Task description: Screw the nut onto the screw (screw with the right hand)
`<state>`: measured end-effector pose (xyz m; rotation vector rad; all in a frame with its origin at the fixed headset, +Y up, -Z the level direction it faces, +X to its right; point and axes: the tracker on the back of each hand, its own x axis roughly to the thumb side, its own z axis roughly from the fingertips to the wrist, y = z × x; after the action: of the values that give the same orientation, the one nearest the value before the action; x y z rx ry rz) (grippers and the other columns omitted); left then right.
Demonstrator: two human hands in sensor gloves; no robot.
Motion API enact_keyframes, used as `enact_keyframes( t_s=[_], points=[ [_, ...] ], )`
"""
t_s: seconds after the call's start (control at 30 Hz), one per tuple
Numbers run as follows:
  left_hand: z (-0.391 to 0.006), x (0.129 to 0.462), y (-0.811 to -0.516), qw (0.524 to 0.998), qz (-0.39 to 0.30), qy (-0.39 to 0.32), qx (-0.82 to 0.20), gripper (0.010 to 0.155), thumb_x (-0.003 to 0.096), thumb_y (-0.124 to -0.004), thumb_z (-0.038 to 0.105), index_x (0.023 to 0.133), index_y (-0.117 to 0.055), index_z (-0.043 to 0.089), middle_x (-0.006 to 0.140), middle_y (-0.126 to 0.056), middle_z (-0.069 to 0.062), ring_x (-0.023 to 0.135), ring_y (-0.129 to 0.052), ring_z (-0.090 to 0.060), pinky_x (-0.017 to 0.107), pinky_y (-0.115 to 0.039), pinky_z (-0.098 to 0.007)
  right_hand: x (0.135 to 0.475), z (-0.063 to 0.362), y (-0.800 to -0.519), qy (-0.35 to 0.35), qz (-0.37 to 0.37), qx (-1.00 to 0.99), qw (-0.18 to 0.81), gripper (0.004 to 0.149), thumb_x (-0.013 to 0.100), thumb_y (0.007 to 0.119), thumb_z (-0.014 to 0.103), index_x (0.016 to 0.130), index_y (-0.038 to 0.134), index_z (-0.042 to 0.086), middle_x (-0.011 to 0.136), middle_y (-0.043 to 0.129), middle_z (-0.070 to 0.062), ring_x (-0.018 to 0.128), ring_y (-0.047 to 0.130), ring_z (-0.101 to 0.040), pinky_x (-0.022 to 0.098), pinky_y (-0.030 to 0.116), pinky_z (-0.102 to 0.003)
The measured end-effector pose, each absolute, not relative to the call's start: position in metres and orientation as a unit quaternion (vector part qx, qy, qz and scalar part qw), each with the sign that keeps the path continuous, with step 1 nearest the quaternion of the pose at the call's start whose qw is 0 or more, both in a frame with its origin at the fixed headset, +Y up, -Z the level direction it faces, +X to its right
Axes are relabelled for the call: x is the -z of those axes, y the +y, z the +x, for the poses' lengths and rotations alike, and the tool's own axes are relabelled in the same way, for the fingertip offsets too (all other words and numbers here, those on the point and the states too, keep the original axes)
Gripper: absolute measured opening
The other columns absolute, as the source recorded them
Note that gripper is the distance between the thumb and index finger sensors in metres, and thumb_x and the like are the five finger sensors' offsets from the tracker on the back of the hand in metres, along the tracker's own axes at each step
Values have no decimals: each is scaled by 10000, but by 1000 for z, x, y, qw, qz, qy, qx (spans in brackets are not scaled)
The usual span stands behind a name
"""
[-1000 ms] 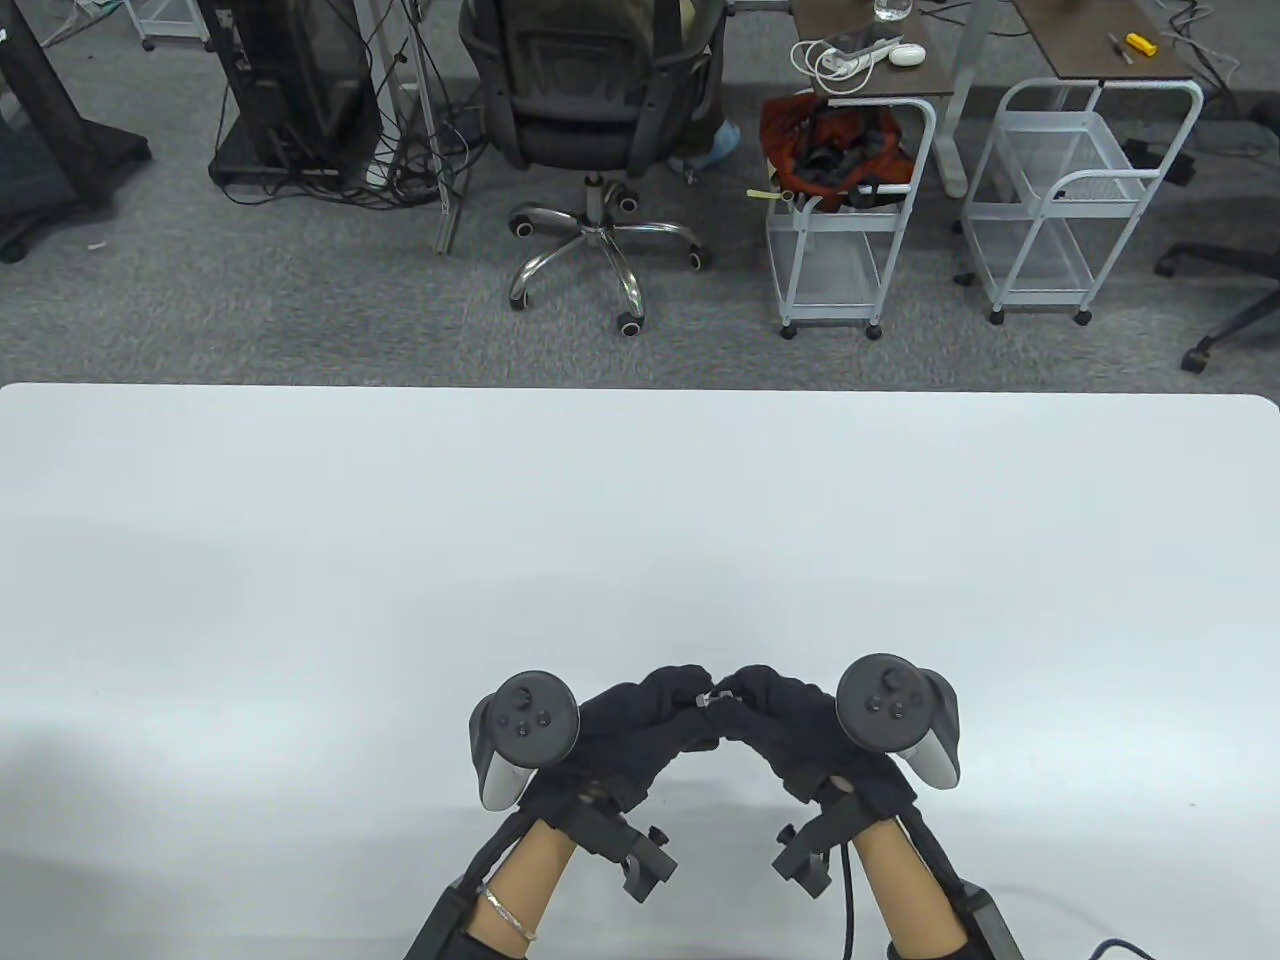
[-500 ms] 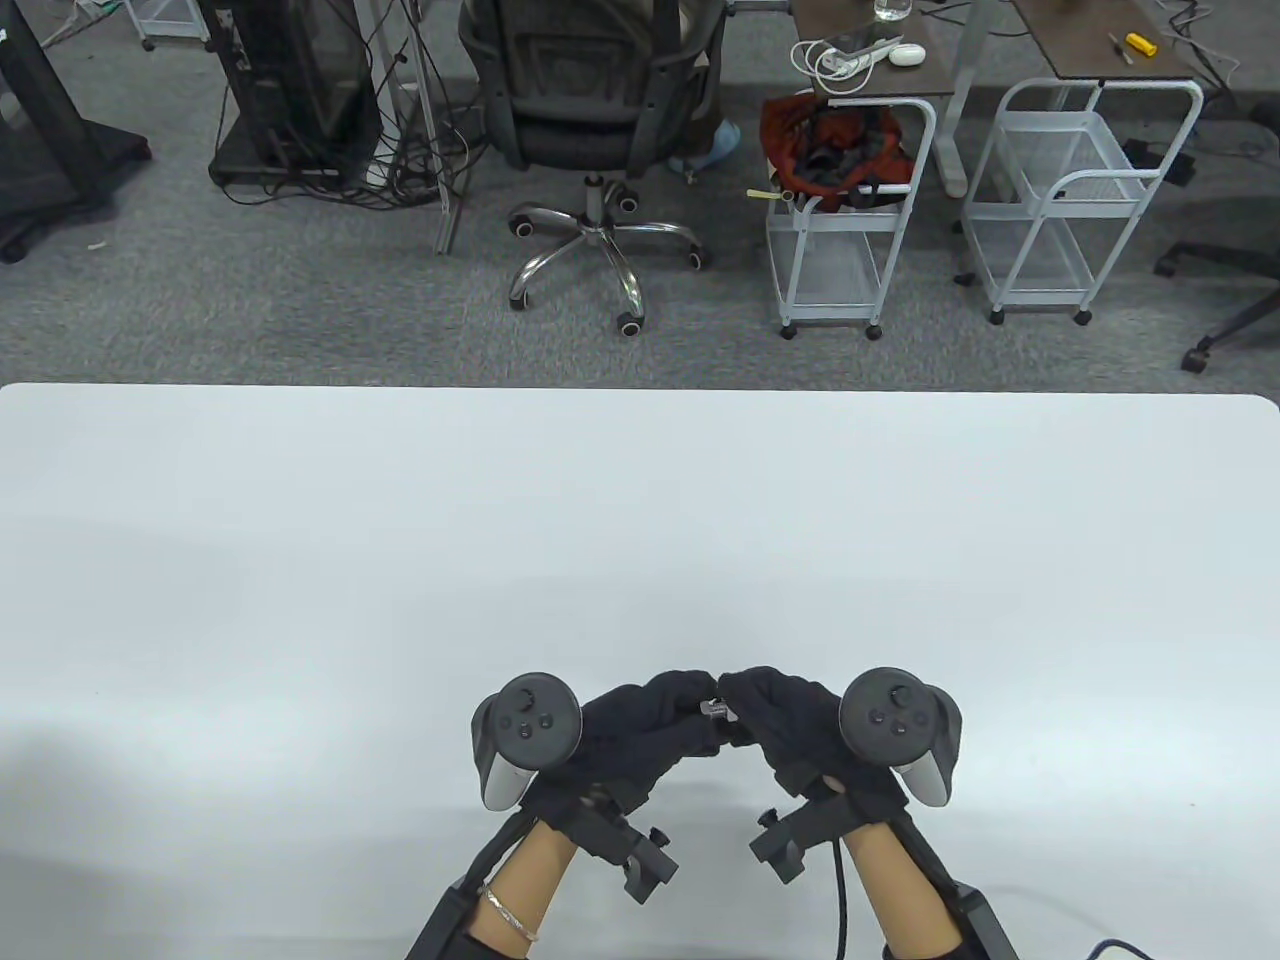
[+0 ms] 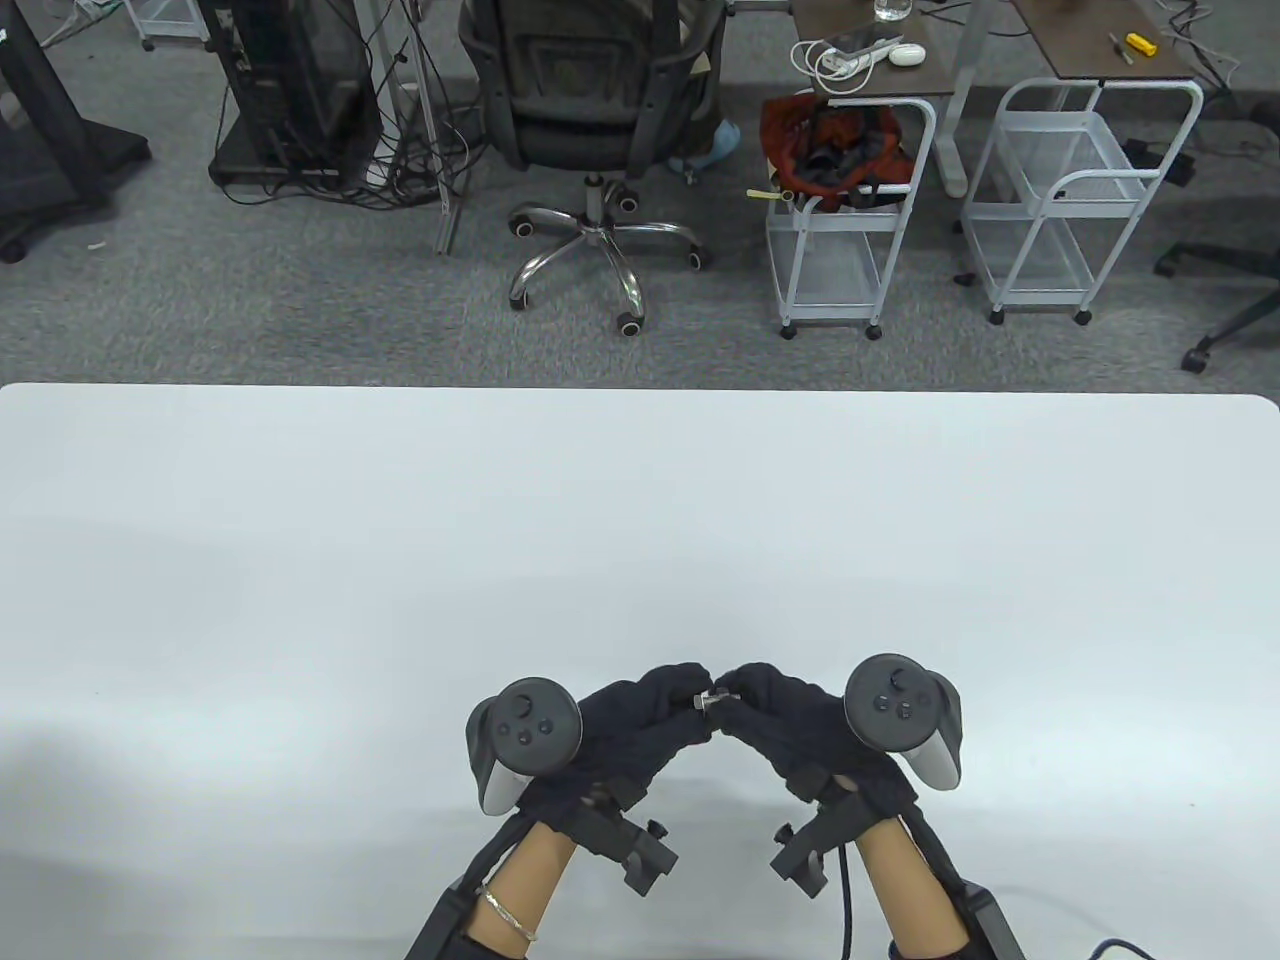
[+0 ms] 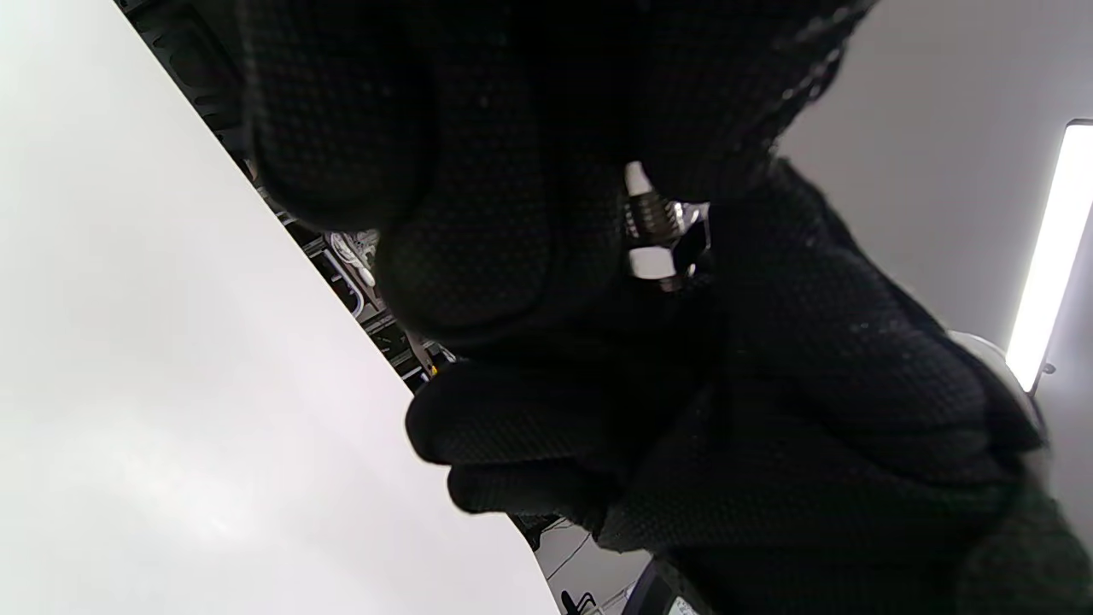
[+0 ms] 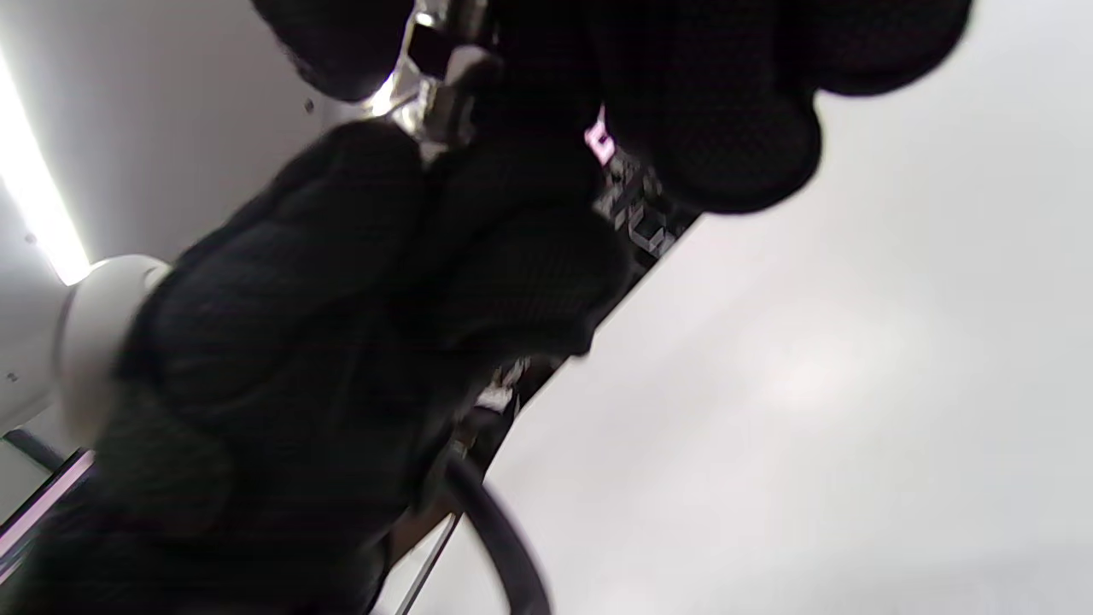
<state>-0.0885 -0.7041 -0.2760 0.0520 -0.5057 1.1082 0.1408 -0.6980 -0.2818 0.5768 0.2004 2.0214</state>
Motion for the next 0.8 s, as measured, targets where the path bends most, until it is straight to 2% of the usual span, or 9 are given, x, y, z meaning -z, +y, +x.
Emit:
enact_keyframes(
  t_s=[0.13,0.2,0.3,0.33,0.47,0.53,0.63,0.77,0.8],
  points=[
    [-86,276,-706,816,13,-245,-523,473,453,-821,351,855,-838,102,625,-1118,-31,485,-1124,-153,427,-927,-328,280,140,-698,-39,190,-852,486,445,600,636,367,681,872,-1,631,970,-258,412,1029,-341,386,771,-552],
    [-86,276,-706,819,18,-241,-521,469,451,-826,346,854,-841,107,628,-1117,-30,486,-1124,-155,428,-926,-330,281,141,-698,-19,203,-855,477,453,603,627,365,696,866,-9,648,961,-268,427,1026,-351,394,767,-558],
    [-88,275,-705,828,32,-235,-509,462,449,-827,344,851,-845,116,638,-1113,-24,493,-1123,-151,432,-927,-325,281,141,-696,66,238,-840,483,498,593,706,375,846,756,-50,814,839,-334,609,949,-426,487,698,-606],
    [-87,275,-705,826,28,-240,-510,460,447,-830,341,849,-848,117,633,-1115,-26,490,-1123,-151,430,-927,-326,281,142,-696,67,238,-841,481,490,596,702,378,848,752,-39,821,834,-324,615,946,-418,495,697,-601],
    [-86,275,-705,821,24,-242,-517,462,444,-834,345,842,-853,110,621,-1119,-25,479,-1124,-149,425,-926,-327,279,141,-697,-34,196,-849,489,434,599,643,347,675,880,-8,632,970,-269,415,1028,-354,386,767,-563],
    [-87,275,-706,825,27,-240,-510,456,444,-836,343,842,-855,120,625,-1118,-23,485,-1123,-149,426,-926,-325,280,142,-696,-2,208,-852,481,455,604,634,359,725,856,-19,683,944,-288,468,1015,-375,413,753,-574],
    [-88,275,-704,828,37,-235,-507,453,441,-840,344,837,-861,127,628,-1116,-21,483,-1123,-147,427,-927,-324,280,141,-695,73,239,-848,467,501,592,714,385,862,738,-36,837,822,-326,632,937,-425,501,690,-606],
    [-85,274,-705,824,28,-243,-511,451,431,-851,353,825,-871,133,611,-1122,-10,471,-1125,-141,421,-927,-320,279,141,-697,-54,194,-855,479,435,598,641,359,654,888,5,616,984,-251,401,1035,-344,381,775,-554],
    [-85,274,-705,824,31,-239,-513,450,430,-853,352,822,-873,131,611,-1122,-12,471,-1124,-143,420,-926,-323,279,141,-697,-52,194,-854,480,433,597,643,354,643,893,4,605,988,-252,389,1036,-347,374,776,-555]
  ],
)
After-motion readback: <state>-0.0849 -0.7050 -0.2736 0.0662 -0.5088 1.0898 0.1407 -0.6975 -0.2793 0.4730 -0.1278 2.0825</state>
